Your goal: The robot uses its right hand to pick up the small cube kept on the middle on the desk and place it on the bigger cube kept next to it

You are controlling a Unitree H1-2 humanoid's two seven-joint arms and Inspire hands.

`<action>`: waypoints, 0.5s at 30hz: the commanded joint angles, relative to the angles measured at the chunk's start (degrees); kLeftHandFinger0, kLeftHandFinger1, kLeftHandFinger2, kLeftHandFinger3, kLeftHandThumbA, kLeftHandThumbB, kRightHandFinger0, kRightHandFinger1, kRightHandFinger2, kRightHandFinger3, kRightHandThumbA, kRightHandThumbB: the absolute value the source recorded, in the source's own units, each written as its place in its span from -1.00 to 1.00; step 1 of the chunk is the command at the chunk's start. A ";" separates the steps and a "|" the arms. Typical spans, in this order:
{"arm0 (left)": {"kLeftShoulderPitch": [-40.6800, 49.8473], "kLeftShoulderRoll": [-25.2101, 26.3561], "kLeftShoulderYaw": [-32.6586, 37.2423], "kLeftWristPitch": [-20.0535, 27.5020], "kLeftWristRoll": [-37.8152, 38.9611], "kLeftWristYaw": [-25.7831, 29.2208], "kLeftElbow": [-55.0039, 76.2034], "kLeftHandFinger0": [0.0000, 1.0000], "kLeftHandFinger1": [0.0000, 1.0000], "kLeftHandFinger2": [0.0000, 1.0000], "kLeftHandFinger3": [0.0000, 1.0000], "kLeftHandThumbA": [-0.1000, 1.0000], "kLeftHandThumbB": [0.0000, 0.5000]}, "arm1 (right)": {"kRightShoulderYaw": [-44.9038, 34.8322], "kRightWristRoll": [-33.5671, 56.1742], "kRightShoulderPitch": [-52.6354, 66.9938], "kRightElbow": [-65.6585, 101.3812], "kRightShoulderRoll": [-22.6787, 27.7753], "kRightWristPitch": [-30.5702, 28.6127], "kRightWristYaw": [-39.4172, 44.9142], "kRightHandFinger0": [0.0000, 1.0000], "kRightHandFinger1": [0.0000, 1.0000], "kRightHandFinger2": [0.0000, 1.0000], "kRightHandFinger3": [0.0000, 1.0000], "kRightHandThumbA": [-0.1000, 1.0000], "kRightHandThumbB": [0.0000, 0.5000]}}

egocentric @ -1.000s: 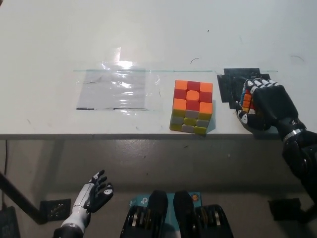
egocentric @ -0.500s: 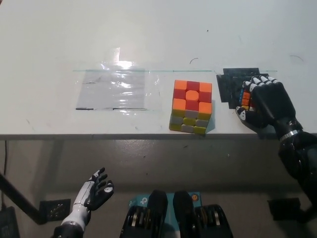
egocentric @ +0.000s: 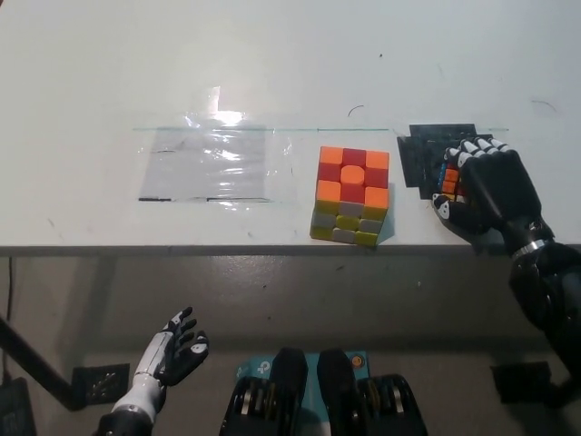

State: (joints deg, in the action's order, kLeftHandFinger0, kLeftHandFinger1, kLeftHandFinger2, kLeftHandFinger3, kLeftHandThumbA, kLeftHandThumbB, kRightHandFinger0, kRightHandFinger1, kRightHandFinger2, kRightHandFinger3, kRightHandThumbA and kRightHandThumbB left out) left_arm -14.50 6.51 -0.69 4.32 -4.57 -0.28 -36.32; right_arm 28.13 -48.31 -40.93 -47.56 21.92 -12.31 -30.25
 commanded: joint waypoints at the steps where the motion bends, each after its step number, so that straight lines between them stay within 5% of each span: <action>1: -1.68 0.76 0.14 2.03 -0.46 0.90 0.03 1.00 1.00 1.00 1.00 -0.21 0.22 | -0.27 0.15 -1.10 1.10 0.01 -2.20 -1.29 -1.00 -0.49 0.16 -0.25 -1.00 -0.90; 6: -1.07 0.59 -0.28 1.44 0.38 0.32 0.89 1.00 1.00 1.00 1.00 -0.27 0.18 | -1.19 0.17 -1.69 5.70 0.30 -2.73 -1.58 -1.00 -0.29 0.38 0.21 -1.00 -0.79; 10: -1.18 0.67 -0.18 1.11 0.21 0.45 0.85 1.00 1.00 1.00 1.00 -0.25 0.18 | -1.15 -1.81 -2.35 11.66 1.15 1.02 2.05 -1.00 -0.43 0.23 -0.22 -1.00 -0.83; 15: -0.80 0.62 -0.23 0.98 0.46 0.24 1.17 1.00 1.00 1.00 1.00 -0.24 0.19 | -1.53 -2.58 -4.46 13.62 1.43 -0.63 1.10 -1.00 -0.49 0.11 -0.38 -1.00 -0.63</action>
State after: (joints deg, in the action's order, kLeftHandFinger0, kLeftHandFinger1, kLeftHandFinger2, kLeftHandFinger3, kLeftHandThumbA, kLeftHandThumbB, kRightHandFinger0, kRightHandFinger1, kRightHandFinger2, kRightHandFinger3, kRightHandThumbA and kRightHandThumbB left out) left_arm -14.51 6.52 -0.79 4.33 -4.32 -0.31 -36.38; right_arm 27.77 -49.74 -41.11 -36.62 21.91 -12.53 -29.22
